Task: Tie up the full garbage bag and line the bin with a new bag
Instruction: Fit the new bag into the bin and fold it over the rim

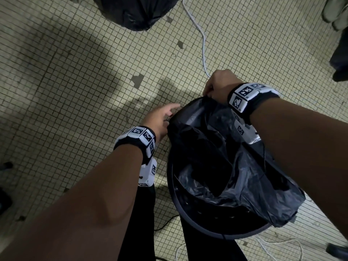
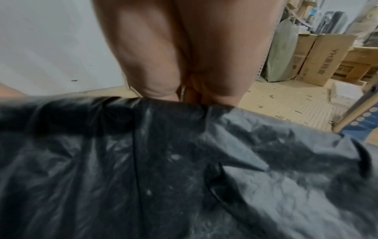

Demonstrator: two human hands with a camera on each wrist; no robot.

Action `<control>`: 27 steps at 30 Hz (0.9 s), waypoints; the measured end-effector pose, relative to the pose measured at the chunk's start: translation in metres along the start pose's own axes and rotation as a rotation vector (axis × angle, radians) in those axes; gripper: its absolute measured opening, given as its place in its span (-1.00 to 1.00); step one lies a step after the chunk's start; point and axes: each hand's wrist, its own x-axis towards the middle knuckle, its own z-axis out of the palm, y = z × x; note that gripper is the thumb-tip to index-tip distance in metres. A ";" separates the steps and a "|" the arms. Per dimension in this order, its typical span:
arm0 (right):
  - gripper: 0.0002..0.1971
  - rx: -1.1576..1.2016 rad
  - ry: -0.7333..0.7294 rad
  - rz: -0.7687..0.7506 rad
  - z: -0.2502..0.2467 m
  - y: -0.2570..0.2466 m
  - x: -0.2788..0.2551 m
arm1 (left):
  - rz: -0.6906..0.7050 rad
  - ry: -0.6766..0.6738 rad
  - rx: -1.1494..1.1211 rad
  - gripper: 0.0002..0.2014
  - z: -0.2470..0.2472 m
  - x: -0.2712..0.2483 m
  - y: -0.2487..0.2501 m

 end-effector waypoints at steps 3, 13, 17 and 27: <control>-0.82 0.026 -0.013 0.032 -0.002 -0.001 0.004 | 0.000 0.074 -0.088 -0.60 -0.004 -0.011 -0.005; -0.72 -0.170 0.037 -0.377 0.007 -0.005 -0.018 | -0.314 0.146 -0.437 -0.83 -0.005 -0.043 0.005; -0.51 -0.121 -0.128 -0.694 0.016 -0.010 -0.041 | -0.315 0.044 -0.506 -0.62 -0.005 -0.055 0.005; -0.50 -0.392 -0.192 -0.688 0.015 -0.013 -0.027 | -0.267 -0.044 -0.273 -0.25 -0.003 -0.072 -0.005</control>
